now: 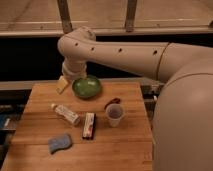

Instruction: Stand the bottle upright

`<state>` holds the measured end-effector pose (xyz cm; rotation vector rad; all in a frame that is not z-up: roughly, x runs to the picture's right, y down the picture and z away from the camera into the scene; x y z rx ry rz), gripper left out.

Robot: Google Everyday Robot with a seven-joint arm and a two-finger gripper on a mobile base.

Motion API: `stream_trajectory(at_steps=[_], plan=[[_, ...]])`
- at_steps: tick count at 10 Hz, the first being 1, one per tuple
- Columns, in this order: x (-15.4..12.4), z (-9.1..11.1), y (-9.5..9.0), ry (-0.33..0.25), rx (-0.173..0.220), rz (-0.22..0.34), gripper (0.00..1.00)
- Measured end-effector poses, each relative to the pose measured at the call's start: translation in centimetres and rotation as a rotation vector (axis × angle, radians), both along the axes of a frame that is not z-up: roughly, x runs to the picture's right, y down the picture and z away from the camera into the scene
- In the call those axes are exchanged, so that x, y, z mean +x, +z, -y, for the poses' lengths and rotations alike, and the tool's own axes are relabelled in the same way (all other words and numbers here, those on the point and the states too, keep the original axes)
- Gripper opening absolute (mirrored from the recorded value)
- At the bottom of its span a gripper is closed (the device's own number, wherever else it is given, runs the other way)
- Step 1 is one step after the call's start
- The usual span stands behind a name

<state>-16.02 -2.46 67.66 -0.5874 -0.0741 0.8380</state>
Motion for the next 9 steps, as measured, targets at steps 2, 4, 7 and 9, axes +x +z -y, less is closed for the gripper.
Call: stream_trajectory(at_steps=[2, 4, 7, 9], plan=[[-0.6, 0.5, 0.3, -0.018, 0.025, 0.019, 0.8], [-3.6, 0.8, 1.7, -0.071, 0.025, 0.053, 0.8], [-7.9, -0.3, 4.8, -0.157, -0.019, 0.087, 0.8], [-9.5, -1.3, 6.3, -0.2, -0.058, 0.102, 0.8]])
